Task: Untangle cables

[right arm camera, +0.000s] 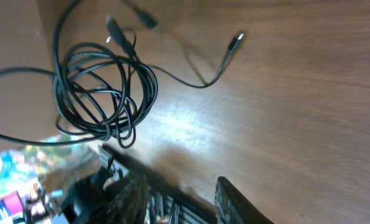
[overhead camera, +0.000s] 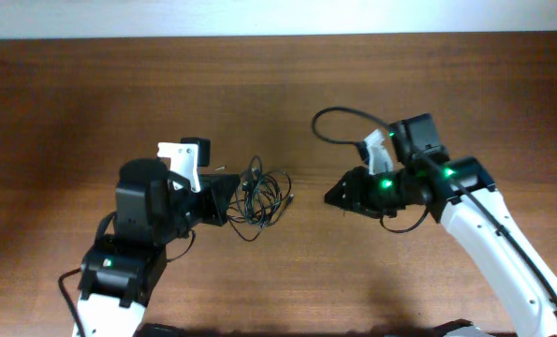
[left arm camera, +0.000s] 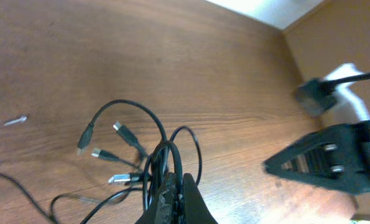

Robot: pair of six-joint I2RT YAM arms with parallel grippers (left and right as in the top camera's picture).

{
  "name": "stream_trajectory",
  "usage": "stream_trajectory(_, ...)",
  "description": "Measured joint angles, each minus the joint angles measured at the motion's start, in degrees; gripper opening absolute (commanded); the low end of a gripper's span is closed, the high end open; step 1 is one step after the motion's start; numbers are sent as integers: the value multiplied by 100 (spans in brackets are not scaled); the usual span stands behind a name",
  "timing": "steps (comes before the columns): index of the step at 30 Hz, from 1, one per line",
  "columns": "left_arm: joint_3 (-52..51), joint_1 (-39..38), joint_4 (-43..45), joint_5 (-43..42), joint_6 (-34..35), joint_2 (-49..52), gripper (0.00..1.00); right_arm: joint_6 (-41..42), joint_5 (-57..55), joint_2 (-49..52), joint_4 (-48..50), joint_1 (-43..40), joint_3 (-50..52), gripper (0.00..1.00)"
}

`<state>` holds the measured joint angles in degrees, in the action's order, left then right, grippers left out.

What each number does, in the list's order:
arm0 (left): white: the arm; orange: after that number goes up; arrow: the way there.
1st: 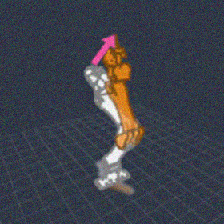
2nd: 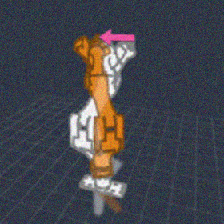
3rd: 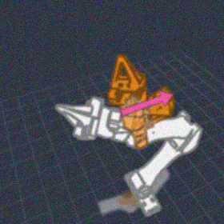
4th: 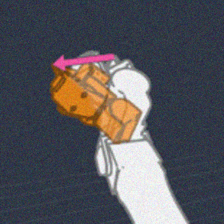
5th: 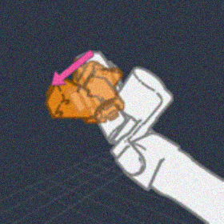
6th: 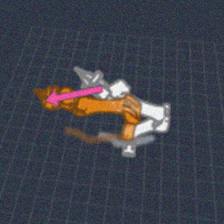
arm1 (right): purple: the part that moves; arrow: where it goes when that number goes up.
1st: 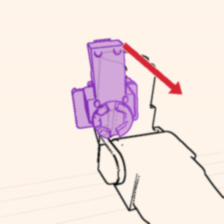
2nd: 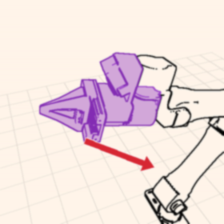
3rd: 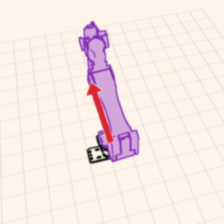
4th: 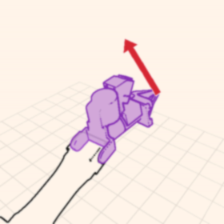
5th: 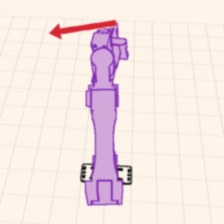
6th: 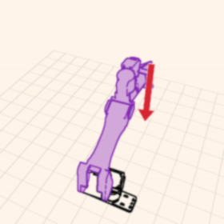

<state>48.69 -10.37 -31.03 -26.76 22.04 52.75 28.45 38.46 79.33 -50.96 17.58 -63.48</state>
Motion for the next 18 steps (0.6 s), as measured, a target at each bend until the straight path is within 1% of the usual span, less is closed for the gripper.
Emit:
stream_trajectory(3, 0, 0, -70, -223, 0, -479, 0, -15, -201, 0, 431, 498, 0, 36)
stream_trajectory(4, 0, -4, -203, -269, 0, -632, 0, 44, -374, 0, 728, 713, 2, 36)
stream_trajectory(7, 0, -4, -313, -350, 0, -713, 0, 555, -962, 160, 1259, 1217, 0, 35)
stream_trajectory(8, 0, -4, -315, -352, 0, -713, 0, 678, -1086, 332, 1515, 1464, 4, 24)
stream_trajectory(9, 0, -4, -310, -356, 0, -713, 0, 752, -1217, 437, 1681, 1668, 4, 9)
stream_trajectory(10, 0, -4, -313, -378, 0, -715, 0, 772, -1401, 518, 1690, 1812, 4, 4)
stream_trajectory(12, 0, -4, -461, -411, 0, -717, 0, 815, -2168, 669, 1556, 1899, 4, 4)
stream_trajectory(13, 0, -4, -518, -417, -2, -723, 0, 835, -2736, 702, 1300, 1888, 4, 4)
stream_trajectory(14, 0, -4, -573, -420, -2, -723, 1, 844, -3080, 704, 1152, 1888, 4, 18)
stream_trajectory(15, 0, -4, -629, -420, -2, -723, 49, 841, -3381, 710, 931, 1888, 4, 24)
stream_trajectory(16, 0, -4, -750, -422, -2, -723, 81, 855, -3563, 710, 684, 1884, 4, 33)
stream_trajectory(17, 2, -4, -918, -431, -28, -723, 82, 866, -3657, 710, 496, 1853, 4, 38)
stream_trajectory(18, 2, -4, -1156, -433, -26, -723, 62, 863, -3718, 713, 426, 1838, 4, 43)
